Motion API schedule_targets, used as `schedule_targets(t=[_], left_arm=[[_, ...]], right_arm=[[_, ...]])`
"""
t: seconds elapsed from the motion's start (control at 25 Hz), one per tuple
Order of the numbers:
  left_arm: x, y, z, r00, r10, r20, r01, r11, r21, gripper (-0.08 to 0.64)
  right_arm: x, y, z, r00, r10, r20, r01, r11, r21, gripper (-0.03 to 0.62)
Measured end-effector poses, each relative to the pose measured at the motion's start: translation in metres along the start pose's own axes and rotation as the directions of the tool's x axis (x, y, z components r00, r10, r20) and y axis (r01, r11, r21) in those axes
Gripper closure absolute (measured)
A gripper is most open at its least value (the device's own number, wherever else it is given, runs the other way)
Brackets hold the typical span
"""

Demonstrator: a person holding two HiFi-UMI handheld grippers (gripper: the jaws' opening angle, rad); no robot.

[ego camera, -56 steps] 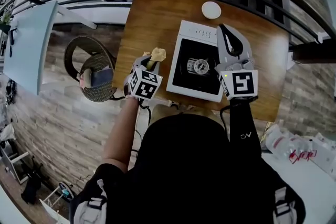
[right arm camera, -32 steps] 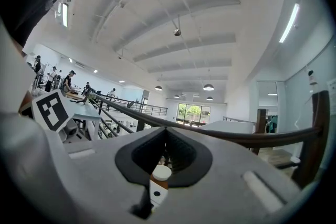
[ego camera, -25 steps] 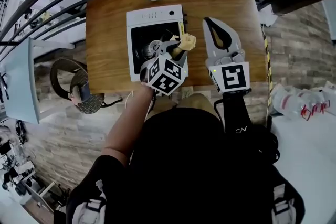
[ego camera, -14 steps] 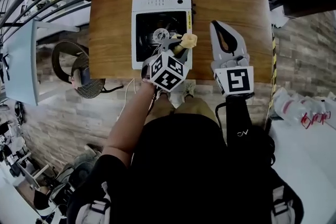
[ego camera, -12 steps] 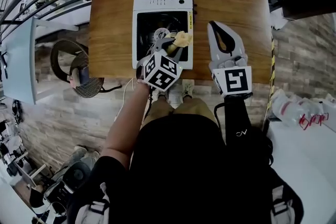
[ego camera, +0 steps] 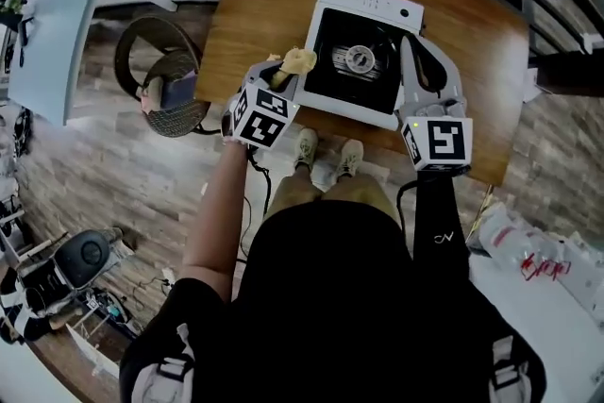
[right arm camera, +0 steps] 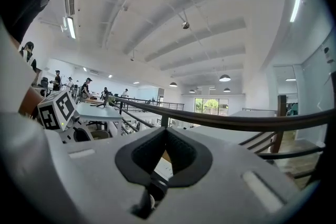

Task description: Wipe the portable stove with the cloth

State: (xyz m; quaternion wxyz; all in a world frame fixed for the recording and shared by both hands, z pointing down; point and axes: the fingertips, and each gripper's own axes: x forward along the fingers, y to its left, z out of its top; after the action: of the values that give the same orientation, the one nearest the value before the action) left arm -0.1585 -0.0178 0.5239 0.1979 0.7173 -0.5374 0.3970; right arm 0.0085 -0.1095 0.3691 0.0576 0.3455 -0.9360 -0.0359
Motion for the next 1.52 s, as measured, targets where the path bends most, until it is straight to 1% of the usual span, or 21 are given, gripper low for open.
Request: schedule_targets(t=[0.16, 0.24, 0.32, 0.44, 0.52, 0.64, 0.68, 0.76, 0.84, 0.92, 1.0, 1.08, 1.12, 1.16, 1.2, 1.24, 1.32, 1.44, 1.52], left_arm=[[-0.013, 0.026, -0.022, 0.999, 0.046, -0.02, -0.047, 0.997, -0.054, 0.468], [-0.017, 0.029, -0.02, 0.999, 0.052, -0.011, -0.052, 0.997, -0.059, 0.468], [-0.019, 0.025, -0.01, 0.999, 0.042, 0.014, -0.041, 0.998, -0.048, 0.468], [-0.016, 0.005, 0.015, 0.999, -0.005, 0.054, 0.005, 1.0, -0.006, 0.468], [-0.012, -0.018, 0.038, 0.994, -0.062, 0.085, 0.059, 0.998, 0.036, 0.468], [-0.005, -0.06, 0.073, 0.98, -0.159, 0.121, 0.145, 0.982, 0.117, 0.468], [-0.003, -0.077, 0.085, 0.972, -0.196, 0.129, 0.176, 0.972, 0.153, 0.468], [0.003, -0.114, 0.108, 0.949, -0.282, 0.139, 0.247, 0.942, 0.228, 0.468], [0.008, -0.152, 0.123, 0.92, -0.367, 0.138, 0.317, 0.903, 0.291, 0.468], [0.014, -0.186, 0.129, 0.893, -0.434, 0.121, 0.373, 0.862, 0.344, 0.468], [0.018, -0.213, 0.125, 0.87, -0.484, 0.091, 0.417, 0.822, 0.388, 0.468], [0.023, -0.231, 0.111, 0.851, -0.523, 0.053, 0.455, 0.783, 0.424, 0.468], [0.027, -0.238, 0.103, 0.844, -0.536, 0.031, 0.471, 0.767, 0.435, 0.468], [0.031, -0.243, 0.095, 0.841, -0.541, 0.01, 0.483, 0.758, 0.438, 0.468], [0.036, -0.245, 0.088, 0.842, -0.539, -0.01, 0.49, 0.757, 0.432, 0.468], [0.039, -0.246, 0.084, 0.845, -0.534, -0.023, 0.493, 0.761, 0.421, 0.468], [0.039, -0.245, 0.082, 0.853, -0.521, -0.029, 0.487, 0.777, 0.399, 0.468], [0.031, -0.24, 0.081, 0.87, -0.492, -0.021, 0.463, 0.803, 0.376, 0.468], [0.025, -0.226, 0.073, 0.884, -0.468, -0.014, 0.443, 0.827, 0.345, 0.468]], right_arm=[[0.018, 0.018, 0.006, 0.999, 0.037, 0.013, -0.037, 0.999, -0.006, 0.592], [0.02, 0.02, 0.009, 0.999, 0.039, 0.018, -0.039, 0.999, -0.011, 0.592], [0.016, 0.017, 0.007, 1.0, 0.024, 0.014, -0.024, 1.0, -0.009, 0.592], [0.004, 0.005, 0.003, 1.0, -0.016, -0.004, 0.016, 1.0, -0.004, 0.592], [-0.007, -0.006, 0.004, 0.999, -0.052, -0.009, 0.052, 0.999, -0.009, 0.592], [-0.029, -0.028, 0.007, 0.993, -0.119, -0.01, 0.119, 0.993, -0.019, 0.592], [-0.039, -0.036, 0.008, 0.989, -0.15, -0.01, 0.15, 0.989, -0.018, 0.592], [-0.063, -0.053, 0.008, 0.975, -0.224, -0.003, 0.224, 0.975, -0.005, 0.592], [-0.087, -0.068, 0.002, 0.957, -0.291, -0.017, 0.291, 0.957, 0.002, 0.592], [-0.104, -0.081, -0.007, 0.94, -0.339, -0.046, 0.339, 0.941, -0.002, 0.592], [-0.114, -0.087, -0.008, 0.928, -0.369, -0.053, 0.369, 0.929, -0.004, 0.592], [-0.121, -0.086, -0.009, 0.919, -0.39, -0.057, 0.39, 0.921, -0.008, 0.592], [-0.125, -0.086, -0.011, 0.914, -0.401, -0.062, 0.401, 0.916, -0.009, 0.592], [-0.13, -0.086, -0.013, 0.909, -0.411, -0.068, 0.411, 0.912, -0.01, 0.592], [-0.134, -0.087, -0.016, 0.906, -0.417, -0.073, 0.418, 0.909, -0.009, 0.592], [-0.139, -0.087, -0.018, 0.905, -0.42, -0.077, 0.42, 0.907, -0.009, 0.592], [-0.144, -0.089, -0.018, 0.907, -0.414, -0.077, 0.414, 0.91, -0.006, 0.592], [-0.142, -0.086, -0.013, 0.923, -0.378, -0.071, 0.379, 0.925, 0.006, 0.592], [-0.127, -0.074, -0.01, 0.941, -0.333, -0.067, 0.334, 0.942, 0.008, 0.592]])
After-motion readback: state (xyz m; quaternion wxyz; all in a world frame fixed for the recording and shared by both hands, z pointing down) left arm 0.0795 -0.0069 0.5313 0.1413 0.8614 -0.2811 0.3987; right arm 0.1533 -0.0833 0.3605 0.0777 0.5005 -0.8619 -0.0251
